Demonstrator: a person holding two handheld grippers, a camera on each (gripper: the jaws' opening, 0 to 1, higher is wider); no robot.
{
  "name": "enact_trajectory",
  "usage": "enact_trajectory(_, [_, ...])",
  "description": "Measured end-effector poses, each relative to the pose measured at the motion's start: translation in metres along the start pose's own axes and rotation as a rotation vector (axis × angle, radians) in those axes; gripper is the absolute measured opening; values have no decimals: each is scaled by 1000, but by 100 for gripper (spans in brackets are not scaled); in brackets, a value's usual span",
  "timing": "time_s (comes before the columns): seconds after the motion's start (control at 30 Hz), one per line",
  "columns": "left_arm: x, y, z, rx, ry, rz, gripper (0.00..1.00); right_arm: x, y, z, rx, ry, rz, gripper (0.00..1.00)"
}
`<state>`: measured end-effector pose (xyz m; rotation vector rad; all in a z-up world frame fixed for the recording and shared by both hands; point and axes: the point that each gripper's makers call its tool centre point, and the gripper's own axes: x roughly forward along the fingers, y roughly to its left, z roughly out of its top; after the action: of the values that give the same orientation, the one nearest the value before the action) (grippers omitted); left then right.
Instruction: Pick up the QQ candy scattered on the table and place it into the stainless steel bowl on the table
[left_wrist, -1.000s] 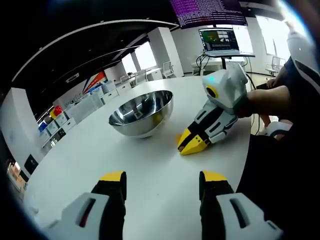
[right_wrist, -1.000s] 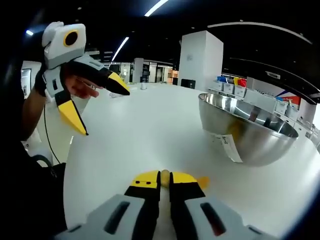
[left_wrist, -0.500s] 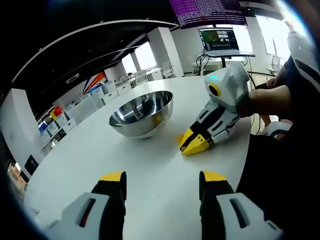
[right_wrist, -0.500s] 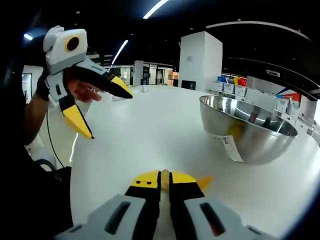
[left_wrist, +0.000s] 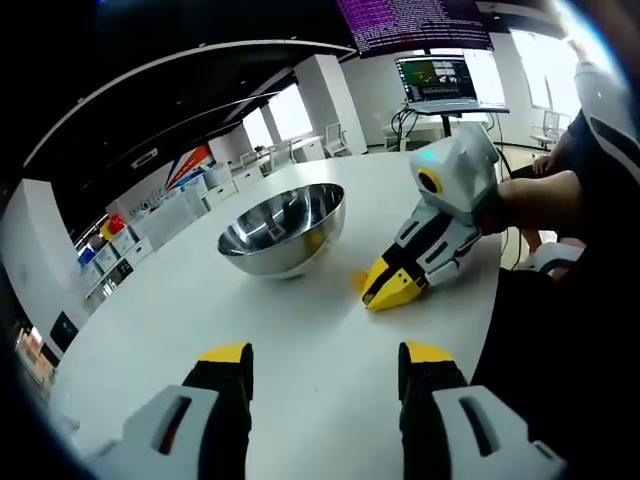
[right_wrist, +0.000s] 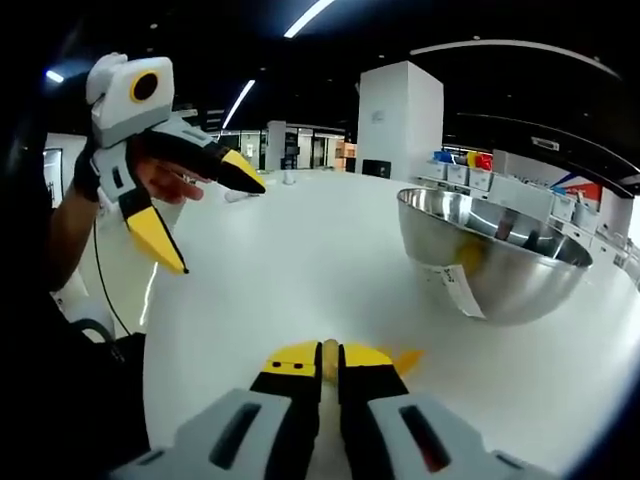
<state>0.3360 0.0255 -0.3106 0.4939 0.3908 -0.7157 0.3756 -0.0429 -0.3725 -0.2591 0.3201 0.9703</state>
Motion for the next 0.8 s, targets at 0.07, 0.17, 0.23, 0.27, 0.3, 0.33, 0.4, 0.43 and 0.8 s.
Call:
enact_trajectory(0.07, [0,0,0,2,2,0,58,-1,1,1,5,-2,3,5])
enact_trajectory(0.17, [0,0,0,0,1,1,58,-4,2,3,7,-6,5,5])
enact_trajectory(0.23, [0,0,0,2,1,1,58,-6,1,4,13,-13,5,5])
enact_trajectory(0.27, [0,0,0,2,1,1,58,-6,1,4,18,-12,5,5])
enact_trajectory(0.3, [0,0,0,2,2,1,58,-7,1,5,20,-13,3,5])
enact_trajectory(0.33, [0,0,0,2,2,1,58,-8,0,5,18,-15,0,5])
enact_trajectory(0.4, [0,0,1,5,1,1,58,-9,-1,6,15,-13,-5,5])
enact_trajectory(0.43, [0,0,1,5,0,1,58,-10,0,7,13,-13,-5,5])
enact_trajectory(0.8, [-1,0,0,2,1,4,58,-18,1,17,8,-35,-9,5])
